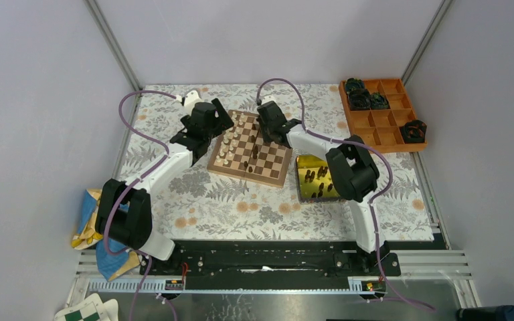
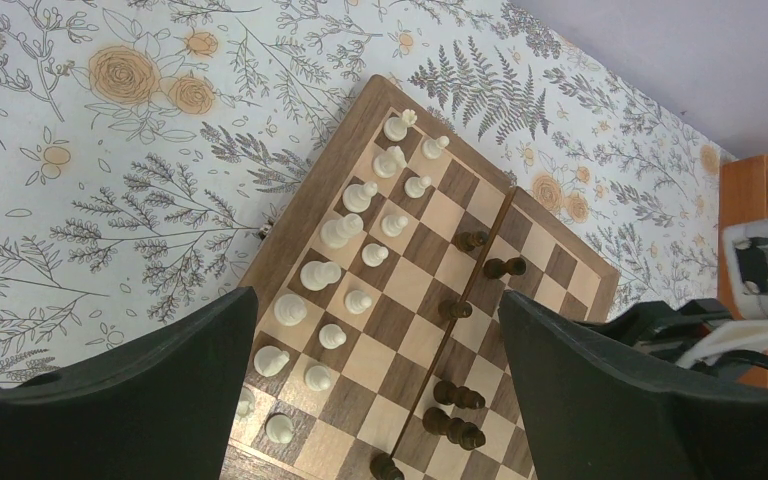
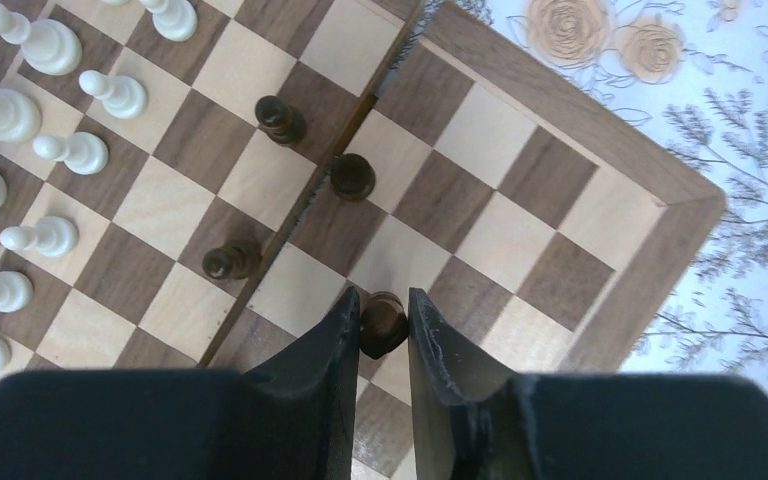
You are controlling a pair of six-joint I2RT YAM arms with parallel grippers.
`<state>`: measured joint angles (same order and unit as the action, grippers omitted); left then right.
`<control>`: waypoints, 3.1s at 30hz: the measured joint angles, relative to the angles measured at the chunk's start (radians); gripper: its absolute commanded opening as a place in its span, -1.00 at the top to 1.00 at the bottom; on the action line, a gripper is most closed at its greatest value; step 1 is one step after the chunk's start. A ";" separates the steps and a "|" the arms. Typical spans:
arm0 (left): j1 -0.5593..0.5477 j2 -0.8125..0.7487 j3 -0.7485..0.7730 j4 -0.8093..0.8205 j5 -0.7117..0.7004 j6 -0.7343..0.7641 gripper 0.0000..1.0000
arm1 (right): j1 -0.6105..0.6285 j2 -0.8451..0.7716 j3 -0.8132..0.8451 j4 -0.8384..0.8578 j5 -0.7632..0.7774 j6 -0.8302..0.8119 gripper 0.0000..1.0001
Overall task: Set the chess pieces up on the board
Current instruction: Pick up the chess piece from the chessboard, then place the chess piece on the chessboard, then pick up the chess piece from the chessboard.
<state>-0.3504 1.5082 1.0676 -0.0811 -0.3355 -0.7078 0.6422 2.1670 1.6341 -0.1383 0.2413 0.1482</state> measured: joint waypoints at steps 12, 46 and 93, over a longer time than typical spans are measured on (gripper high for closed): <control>0.000 0.000 -0.010 0.003 0.000 -0.001 -0.95 | -0.050 -0.092 -0.061 0.021 0.058 -0.024 1.00; 0.000 0.017 -0.010 0.006 0.001 -0.002 -0.94 | -0.144 -0.067 -0.110 0.077 -0.002 0.014 1.00; 0.000 0.021 -0.019 0.014 0.008 -0.016 -0.94 | -0.126 -0.038 -0.002 0.041 -0.027 -0.085 -0.26</control>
<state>-0.3504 1.5295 1.0485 -0.0666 -0.3271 -0.7238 0.5163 2.1292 1.6321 -0.0971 0.2142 0.0635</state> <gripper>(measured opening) 0.971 0.587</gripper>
